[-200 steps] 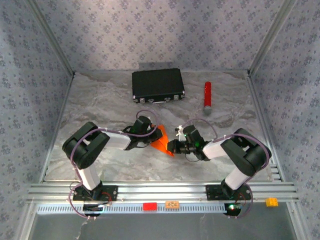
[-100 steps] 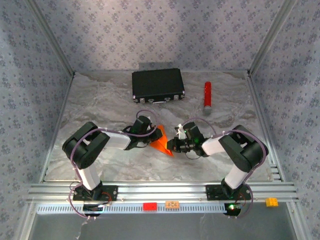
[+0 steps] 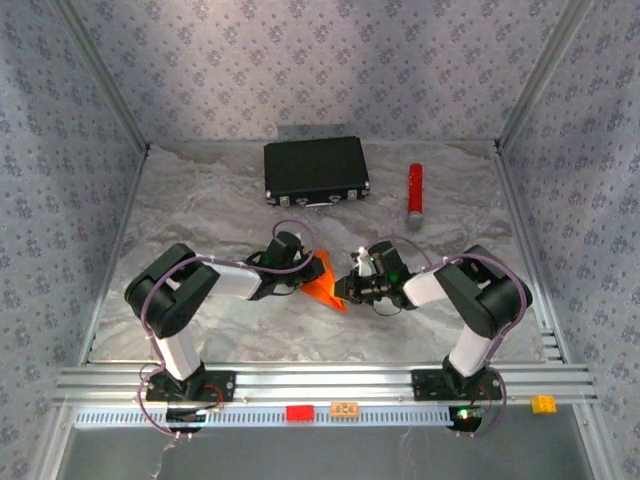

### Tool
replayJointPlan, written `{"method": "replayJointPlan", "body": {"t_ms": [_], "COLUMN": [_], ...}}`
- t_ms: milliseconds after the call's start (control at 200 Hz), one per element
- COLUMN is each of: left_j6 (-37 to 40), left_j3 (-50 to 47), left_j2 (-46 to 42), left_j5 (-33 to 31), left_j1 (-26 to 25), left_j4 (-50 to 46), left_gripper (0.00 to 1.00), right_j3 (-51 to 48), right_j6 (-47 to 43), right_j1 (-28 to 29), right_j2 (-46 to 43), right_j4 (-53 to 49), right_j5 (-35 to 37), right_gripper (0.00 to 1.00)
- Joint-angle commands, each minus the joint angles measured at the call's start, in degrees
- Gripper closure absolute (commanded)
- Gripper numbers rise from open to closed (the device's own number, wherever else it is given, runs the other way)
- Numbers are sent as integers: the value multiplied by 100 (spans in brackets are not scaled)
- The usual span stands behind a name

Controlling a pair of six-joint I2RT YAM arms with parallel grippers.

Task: Fold a paper plane with a square sheet of paper (pick it up from the middle)
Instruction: Fourth fold the wing at the center of the table.

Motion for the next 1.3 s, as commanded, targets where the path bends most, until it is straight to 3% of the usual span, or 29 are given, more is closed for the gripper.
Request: {"method": "replayJointPlan", "body": {"t_ms": [0,1009,1294], "left_j6": [109,87,145], "left_j3": [179,308,279], "left_j2": [75,478,478], "left_j5": [156,313,272], "left_j1": [-40,-51,-50], "left_j4": [-2,-64,-233], "left_gripper": [93,94,95], "right_j3": [-48,-217,-225], "right_j6": [141,389,358], "right_j1": [48,74,109], "right_j2": [250,309,125], "right_j4": [-425,-321,-426], "right_j5": [78,440,426], "right_gripper": [97,96,90]}}
